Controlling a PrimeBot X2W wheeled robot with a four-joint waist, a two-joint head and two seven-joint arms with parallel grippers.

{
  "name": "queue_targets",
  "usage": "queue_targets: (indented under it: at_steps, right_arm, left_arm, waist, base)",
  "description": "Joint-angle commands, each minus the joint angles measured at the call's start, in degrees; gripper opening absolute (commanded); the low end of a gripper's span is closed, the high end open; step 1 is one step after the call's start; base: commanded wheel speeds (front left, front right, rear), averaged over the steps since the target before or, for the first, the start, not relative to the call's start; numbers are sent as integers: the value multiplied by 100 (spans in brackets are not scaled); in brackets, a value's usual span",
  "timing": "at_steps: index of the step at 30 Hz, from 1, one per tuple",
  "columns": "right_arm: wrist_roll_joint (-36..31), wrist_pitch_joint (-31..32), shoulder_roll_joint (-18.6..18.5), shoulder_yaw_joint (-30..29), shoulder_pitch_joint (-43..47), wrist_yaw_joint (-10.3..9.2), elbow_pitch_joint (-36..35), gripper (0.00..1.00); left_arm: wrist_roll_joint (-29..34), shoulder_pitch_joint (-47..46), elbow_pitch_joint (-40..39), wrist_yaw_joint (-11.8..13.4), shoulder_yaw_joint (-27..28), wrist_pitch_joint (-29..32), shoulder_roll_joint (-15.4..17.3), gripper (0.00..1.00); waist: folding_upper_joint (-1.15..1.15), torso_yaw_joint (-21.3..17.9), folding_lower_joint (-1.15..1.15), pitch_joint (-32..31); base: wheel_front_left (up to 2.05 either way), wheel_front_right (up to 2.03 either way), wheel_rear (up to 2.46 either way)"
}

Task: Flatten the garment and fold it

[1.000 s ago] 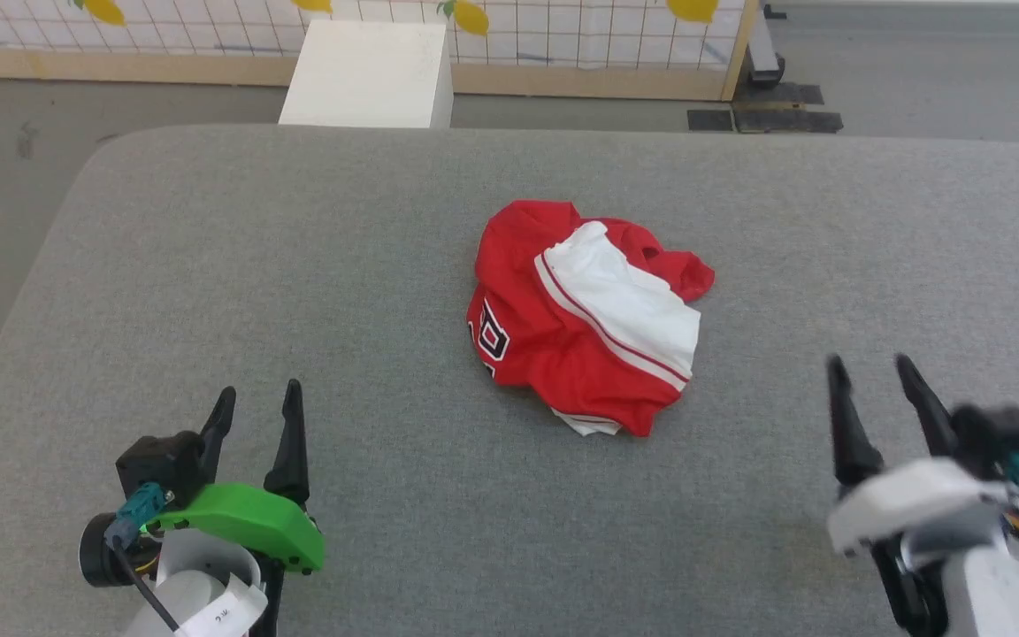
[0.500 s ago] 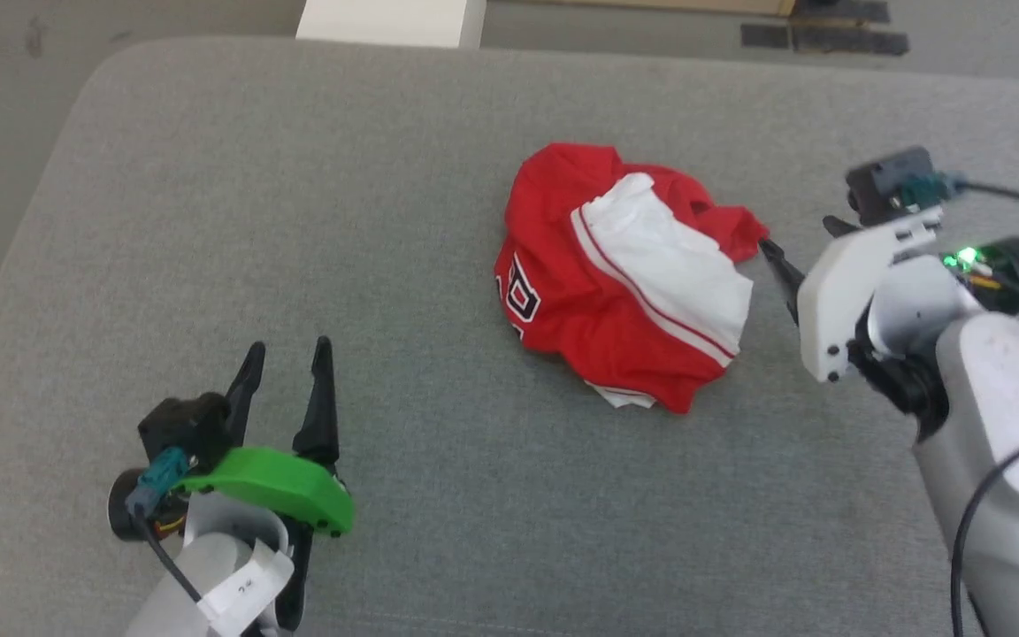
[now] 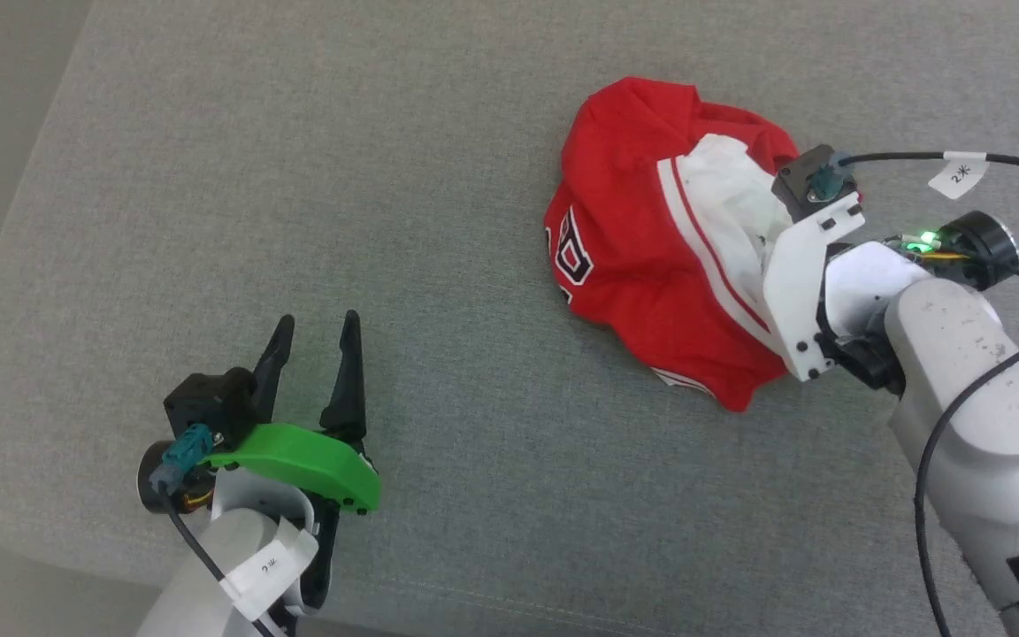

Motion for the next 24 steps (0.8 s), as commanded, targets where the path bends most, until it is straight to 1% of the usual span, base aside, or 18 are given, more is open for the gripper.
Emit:
queue_targets:
  at_steps: [1, 2, 3, 4, 5, 6, 12, 16, 18, 22, 23, 24]
  right_arm:
    - [50, 30, 28, 90, -32, -6, 112, 100]
    - [93, 32, 26, 117, -32, -6, 162, 100]
    - [118, 19, 15, 146, -38, -6, 200, 55]
    - [140, -16, 11, 153, -46, -6, 223, 23]
    - [158, -65, 7, 160, -55, -6, 238, 5]
    - [186, -103, -2, 174, -61, -6, 262, 0]
    - [362, -424, -14, -57, -131, -6, 200, 0]
    - [485, -727, -37, -465, -91, -6, -24, 0]
    - [518, -864, -78, -808, 6, -6, -172, 0]
    - [471, -960, -199, -1716, 443, -6, -440, 0]
    - [347, -861, -253, -2514, 999, -6, -577, 0]
    - [300, -809, -245, -2732, 1191, -6, -605, 0]
  left_arm:
    - [59, -94, 19, -31, 2, -49, -26, 100]
    - [65, -102, 34, -42, 5, -51, -40, 100]
    - [73, -107, 51, -50, 8, -53, -51, 100]
    - [76, -104, 67, -58, 10, -55, -59, 100]
    - [76, -97, 84, -65, 15, -56, -65, 100]
    - [79, -84, 105, -71, 22, -57, -66, 100]
    - [88, -7, 178, -106, 54, -62, -25, 100]
    - [64, 71, 205, -116, 69, -60, 15, 100]
    - [51, 120, 196, -105, 72, -53, 30, 100]
    - [18, 206, 164, -92, 65, -24, 51, 100]
    - [4, 247, 136, -89, 40, -2, 56, 100]
    - [0, 256, 129, -88, 33, 4, 55, 100]
  waist:
    - [0, 71, -1, 75]
    - [0, 73, -1, 74]
    - [0, 70, -1, 64]
    - [0, 61, -1, 45]
    - [0, 46, -1, 17]
    - [0, 23, -1, -24]
    - [0, -175, -1, -341]
    - [0, -354, -1, -603]
    - [0, -435, -1, -714]
    - [0, -552, -1, -869]
    - [0, -588, -1, -933]
    - [0, -589, -1, -944]
  base:
    - [0, 0, 0]
    - [0, 0, 0]
    - [0, 0, 0]
    - [0, 0, 0]
    - [0, 0, 0]
    - [0, 0, 0]
    - [0, 0, 0]
    - [0, 0, 0]
    - [0, 0, 0]
    - [0, 0, 0]
    - [0, 0, 0]
    - [0, 0, 0]
